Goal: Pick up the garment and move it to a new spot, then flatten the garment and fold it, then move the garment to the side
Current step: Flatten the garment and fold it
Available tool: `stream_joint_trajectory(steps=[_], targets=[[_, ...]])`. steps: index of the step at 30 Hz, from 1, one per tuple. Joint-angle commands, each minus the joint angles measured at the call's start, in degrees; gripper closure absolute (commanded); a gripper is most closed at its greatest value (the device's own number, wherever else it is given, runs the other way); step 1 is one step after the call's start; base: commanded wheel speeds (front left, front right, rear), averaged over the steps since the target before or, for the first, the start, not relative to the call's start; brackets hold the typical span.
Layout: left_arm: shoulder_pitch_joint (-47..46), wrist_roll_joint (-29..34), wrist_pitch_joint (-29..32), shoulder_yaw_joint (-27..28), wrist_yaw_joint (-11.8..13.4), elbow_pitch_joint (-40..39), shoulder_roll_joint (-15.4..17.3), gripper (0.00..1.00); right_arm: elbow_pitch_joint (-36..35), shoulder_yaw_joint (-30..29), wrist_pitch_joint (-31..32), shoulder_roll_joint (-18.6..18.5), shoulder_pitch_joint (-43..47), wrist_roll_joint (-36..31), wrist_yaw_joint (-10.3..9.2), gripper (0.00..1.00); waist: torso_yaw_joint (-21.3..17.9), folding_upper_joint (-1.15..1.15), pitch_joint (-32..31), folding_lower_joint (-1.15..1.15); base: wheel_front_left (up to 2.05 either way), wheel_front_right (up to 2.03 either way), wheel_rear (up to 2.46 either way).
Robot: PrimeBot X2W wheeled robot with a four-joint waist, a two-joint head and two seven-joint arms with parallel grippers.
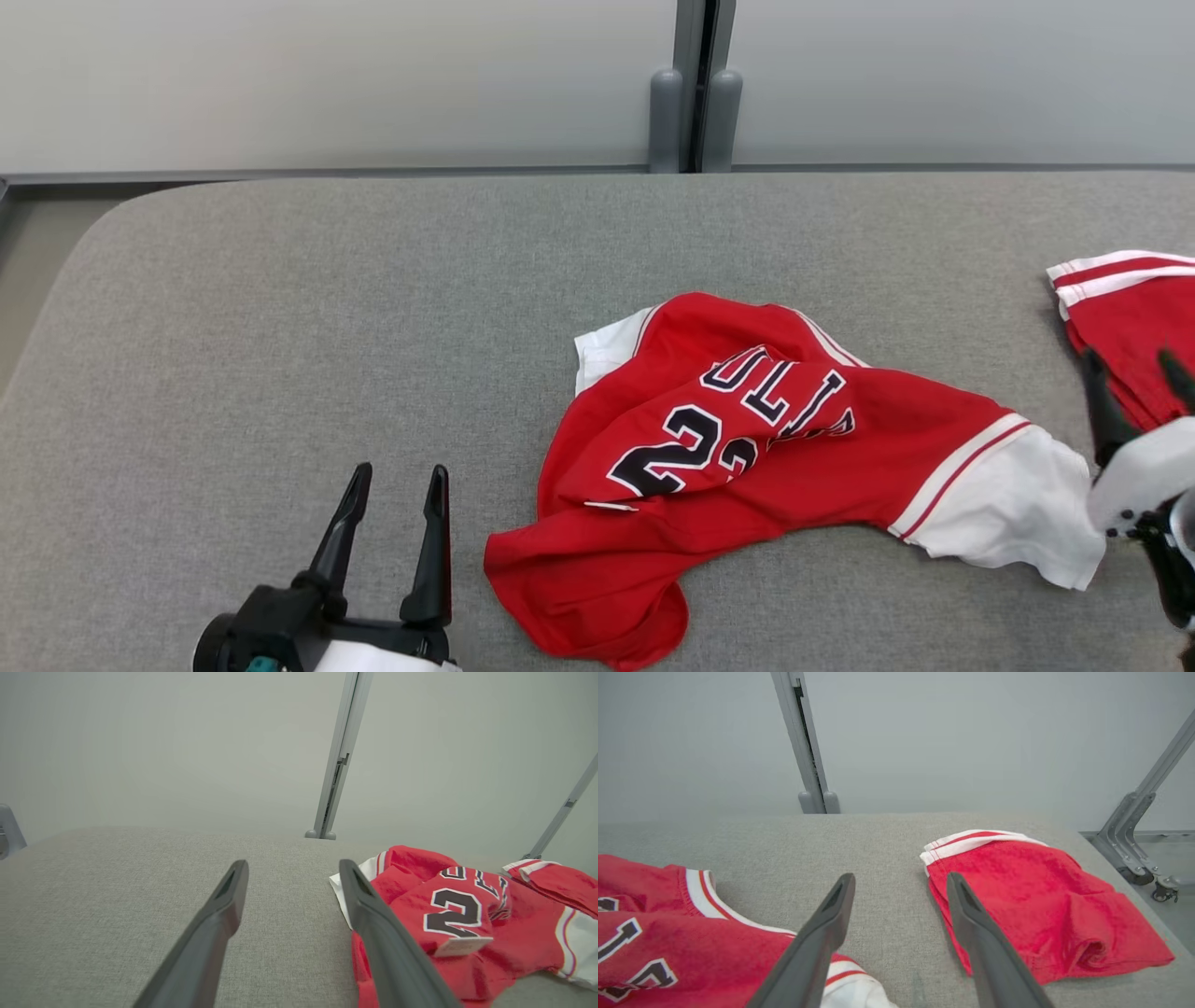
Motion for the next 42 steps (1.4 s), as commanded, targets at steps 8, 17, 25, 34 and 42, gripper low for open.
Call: stream_joint_trajectory(steps=[8,17,25,34,42], targets=[[3.80,-0.44,-0.08,1.57,0.48,-0.03,0.19,0.00,-12.31,-1.72,-17.24,1.40,12.45,-8.09,0.08,0.00,-0.79,0.00,-4.17,0.00,0.00,0.00,0.00],[7.02,0.39,-0.08,2.51,0.66,-0.21,0.21,0.00,-22.85,-0.66,-19.43,8.43,25.23,-15.47,0.05,0.00,-2.20,0.00,-6.54,0.00,0.00,0.00,0.00],[8.01,0.80,-0.08,3.20,0.25,0.02,0.21,0.00,-22.95,-0.49,-19.43,11.64,29.57,-15.75,0.04,0.00,-2.91,0.00,-6.54,0.00,0.00,0.00,0.00],[7.25,-1.56,-0.08,0.20,-1.29,3.27,0.19,0.00,-22.31,-0.38,-19.44,12.22,28.13,-15.39,0.04,0.00,-3.30,0.00,-6.06,0.00,0.00,0.00,0.00],[4.28,-11.96,6.84,-4.86,-0.87,4.69,0.21,0.00,-22.49,-0.37,-19.45,12.31,27.40,-15.43,0.04,0.00,-3.84,0.00,-5.40,0.00,0.00,0.00,0.00]])
